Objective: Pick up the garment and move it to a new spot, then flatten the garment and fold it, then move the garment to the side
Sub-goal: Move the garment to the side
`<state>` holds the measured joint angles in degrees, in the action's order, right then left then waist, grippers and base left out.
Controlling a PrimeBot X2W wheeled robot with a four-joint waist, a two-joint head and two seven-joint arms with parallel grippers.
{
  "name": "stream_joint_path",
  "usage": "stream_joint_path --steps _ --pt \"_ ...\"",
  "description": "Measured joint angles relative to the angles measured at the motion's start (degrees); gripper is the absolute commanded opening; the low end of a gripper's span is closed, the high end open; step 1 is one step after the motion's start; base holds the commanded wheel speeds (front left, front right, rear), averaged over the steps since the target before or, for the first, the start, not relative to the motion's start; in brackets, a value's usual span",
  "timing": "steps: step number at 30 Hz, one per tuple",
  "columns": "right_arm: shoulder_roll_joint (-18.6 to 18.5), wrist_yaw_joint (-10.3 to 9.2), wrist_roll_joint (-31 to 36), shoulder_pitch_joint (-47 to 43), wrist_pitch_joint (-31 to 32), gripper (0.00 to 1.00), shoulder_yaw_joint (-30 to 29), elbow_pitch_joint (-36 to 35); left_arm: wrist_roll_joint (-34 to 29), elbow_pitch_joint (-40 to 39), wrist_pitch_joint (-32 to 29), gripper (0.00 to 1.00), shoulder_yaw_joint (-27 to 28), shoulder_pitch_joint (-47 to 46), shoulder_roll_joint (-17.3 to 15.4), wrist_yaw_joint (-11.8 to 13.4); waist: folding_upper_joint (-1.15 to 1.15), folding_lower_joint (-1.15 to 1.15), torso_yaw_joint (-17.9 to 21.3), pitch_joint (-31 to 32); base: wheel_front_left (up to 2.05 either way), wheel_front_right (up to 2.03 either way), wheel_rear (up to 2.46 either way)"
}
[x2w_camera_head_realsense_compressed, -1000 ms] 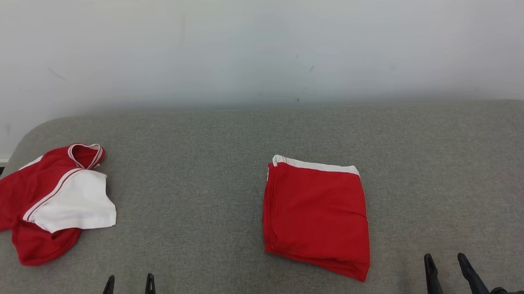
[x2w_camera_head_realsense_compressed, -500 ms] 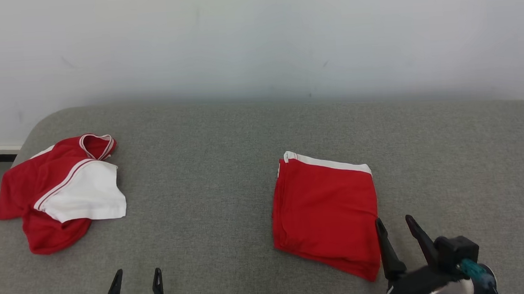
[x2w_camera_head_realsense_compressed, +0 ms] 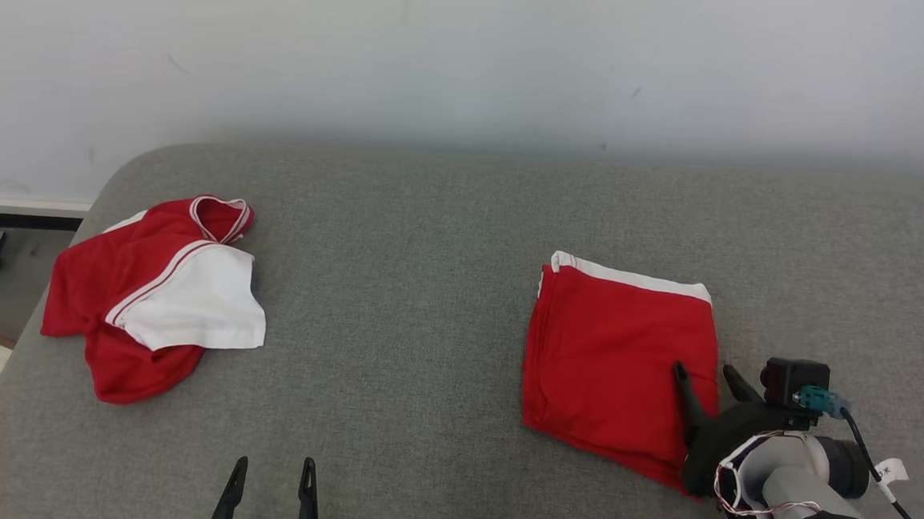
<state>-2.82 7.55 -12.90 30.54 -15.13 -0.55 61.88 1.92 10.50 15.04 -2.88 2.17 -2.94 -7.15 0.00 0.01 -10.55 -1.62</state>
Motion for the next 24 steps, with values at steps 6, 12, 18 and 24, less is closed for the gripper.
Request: stream_joint_path --steps 6,12,18,24 --pt "-0.1 0.0 -3.3 1.5 0.0 1.0 0.9 6.9 0.1 0.1 0.0 1.0 -0.3 -1.2 0.0 -0.3 0.0 0.0 -1.0 -1.2 0.0 0.0 0.0" --pt "-0.2 0.0 -9.6 2.5 -0.1 0.0 5.3 7.5 0.2 0.6 0.0 1.0 -0.9 -2.6 -0.1 -0.3 0.0 0.0 -1.8 -2.0 0.0 0.0 0.0" --pt "-0.6 0.0 -4.0 2.6 0.0 0.0 6.2 5.3 0.3 0.5 0.0 1.0 -0.7 -2.4 -0.5 -0.4 0.0 0.0 -1.7 -2.1 0.0 0.0 0.0" --pt "-4.9 0.0 1.7 2.6 0.0 0.0 7.5 0.2 1.8 0.0 0.0 1.0 0.2 -2.2 -0.5 -0.4 0.0 -0.01 -0.1 -2.2 0.0 0.0 0.0"
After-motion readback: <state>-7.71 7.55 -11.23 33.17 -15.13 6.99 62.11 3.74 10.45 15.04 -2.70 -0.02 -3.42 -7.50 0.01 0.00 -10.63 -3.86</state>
